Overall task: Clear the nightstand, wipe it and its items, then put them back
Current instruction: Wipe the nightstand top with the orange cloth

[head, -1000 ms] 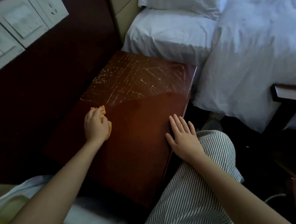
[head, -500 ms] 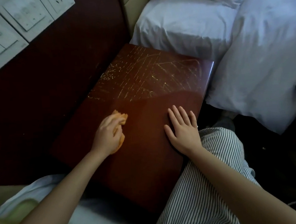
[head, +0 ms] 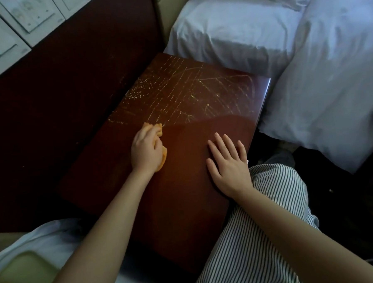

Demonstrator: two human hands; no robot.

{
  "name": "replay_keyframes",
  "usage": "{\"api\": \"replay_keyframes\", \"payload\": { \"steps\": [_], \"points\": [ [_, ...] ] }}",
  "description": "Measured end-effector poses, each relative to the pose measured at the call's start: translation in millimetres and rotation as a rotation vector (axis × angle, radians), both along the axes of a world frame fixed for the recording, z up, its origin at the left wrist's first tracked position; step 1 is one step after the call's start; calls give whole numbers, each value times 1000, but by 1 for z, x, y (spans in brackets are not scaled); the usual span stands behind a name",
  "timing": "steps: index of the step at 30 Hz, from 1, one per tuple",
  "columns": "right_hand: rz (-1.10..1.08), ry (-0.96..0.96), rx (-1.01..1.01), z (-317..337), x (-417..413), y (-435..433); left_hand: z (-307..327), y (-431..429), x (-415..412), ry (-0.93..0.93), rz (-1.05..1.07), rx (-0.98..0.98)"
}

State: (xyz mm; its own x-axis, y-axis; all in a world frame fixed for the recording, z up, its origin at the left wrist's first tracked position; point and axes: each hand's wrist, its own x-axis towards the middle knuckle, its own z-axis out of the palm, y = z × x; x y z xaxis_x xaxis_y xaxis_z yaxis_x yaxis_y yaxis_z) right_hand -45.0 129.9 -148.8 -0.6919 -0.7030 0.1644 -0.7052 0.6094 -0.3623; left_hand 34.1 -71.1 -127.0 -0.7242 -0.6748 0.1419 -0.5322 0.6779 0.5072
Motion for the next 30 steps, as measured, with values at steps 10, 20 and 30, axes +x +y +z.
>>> {"api": "replay_keyframes", "payload": {
  "steps": [10, 20, 30],
  "points": [
    [11, -15, -18, -3, -1, 0, -1, -35, 40, -36, 29, 1],
    [7, -21, -32, -2, -1, 0, 1, 9, -13, -11, 28, -4],
    [12, -49, -32, 0, -2, 1, 1, -24, 37, -52, 23, 17]
  ]
}}
